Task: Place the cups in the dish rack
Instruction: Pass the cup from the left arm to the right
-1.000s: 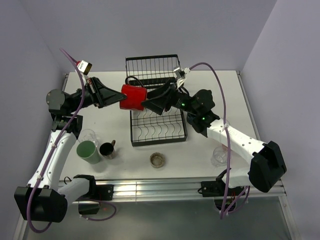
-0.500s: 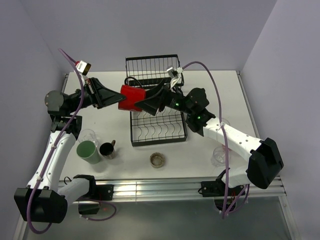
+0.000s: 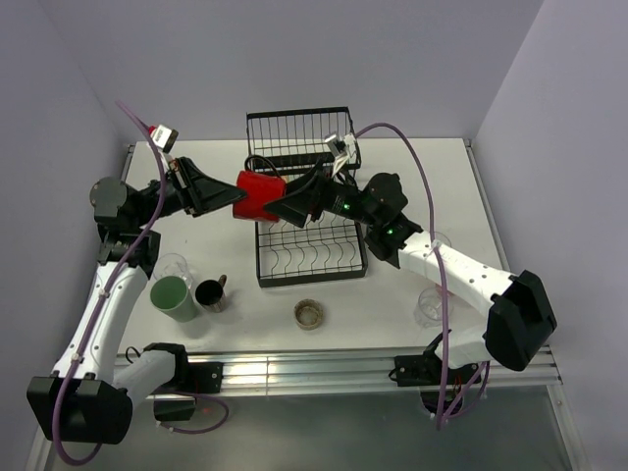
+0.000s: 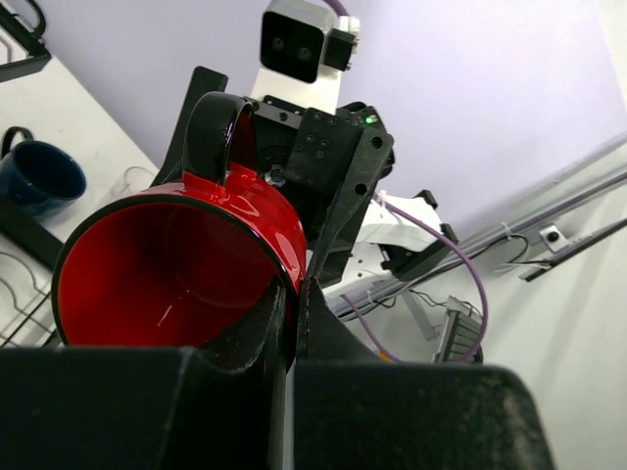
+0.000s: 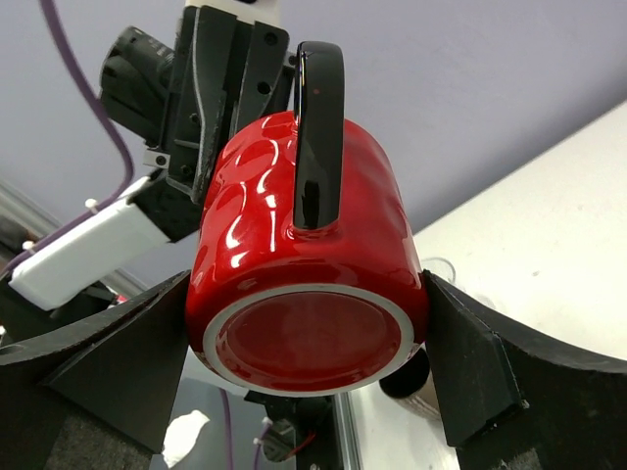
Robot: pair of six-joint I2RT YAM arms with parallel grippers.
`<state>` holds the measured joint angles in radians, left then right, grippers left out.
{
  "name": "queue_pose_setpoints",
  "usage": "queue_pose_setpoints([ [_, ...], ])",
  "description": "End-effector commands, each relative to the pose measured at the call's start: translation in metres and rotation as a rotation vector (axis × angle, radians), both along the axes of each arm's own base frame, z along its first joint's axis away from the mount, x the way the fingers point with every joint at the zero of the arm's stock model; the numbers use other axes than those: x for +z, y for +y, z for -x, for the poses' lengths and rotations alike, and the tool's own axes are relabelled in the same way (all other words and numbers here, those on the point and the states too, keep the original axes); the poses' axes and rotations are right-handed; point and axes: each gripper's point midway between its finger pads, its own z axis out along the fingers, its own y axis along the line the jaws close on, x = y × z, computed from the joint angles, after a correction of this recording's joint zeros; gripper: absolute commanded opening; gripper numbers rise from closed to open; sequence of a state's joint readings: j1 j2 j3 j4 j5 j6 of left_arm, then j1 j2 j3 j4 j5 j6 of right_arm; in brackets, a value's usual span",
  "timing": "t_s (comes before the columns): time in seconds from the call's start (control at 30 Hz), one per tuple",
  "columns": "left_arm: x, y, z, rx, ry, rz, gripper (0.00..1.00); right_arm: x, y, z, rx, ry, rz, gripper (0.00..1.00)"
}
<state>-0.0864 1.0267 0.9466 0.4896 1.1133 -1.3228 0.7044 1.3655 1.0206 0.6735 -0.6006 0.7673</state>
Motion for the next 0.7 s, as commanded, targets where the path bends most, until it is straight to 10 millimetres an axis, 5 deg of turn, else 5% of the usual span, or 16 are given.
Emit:
queue_pose_setpoints([
  [0.0, -0.006, 0.000, -0.010, 0.079, -0.054, -0.051, 0.04, 0.049, -0.005, 0.038, 0.066, -0.083, -0.107, 0.07],
  [0.03, -0.006, 0.001, -0.011, 0.087, -0.054, -0.054, 0.08, 0.049, -0.006, 0.036, 0.047, -0.077, -0.104, 0.00],
  [0.43, -0.025, 0.006, -0.027, 0.176, -0.034, -0.114, 0.39, 0.038, -0.023, 0.019, -0.109, -0.015, -0.030, 0.00],
  [0.67, -0.033, 0.009, -0.035, 0.225, -0.022, -0.148, 0.45, 0.026, -0.034, 0.011, -0.178, 0.034, 0.014, 0.00],
])
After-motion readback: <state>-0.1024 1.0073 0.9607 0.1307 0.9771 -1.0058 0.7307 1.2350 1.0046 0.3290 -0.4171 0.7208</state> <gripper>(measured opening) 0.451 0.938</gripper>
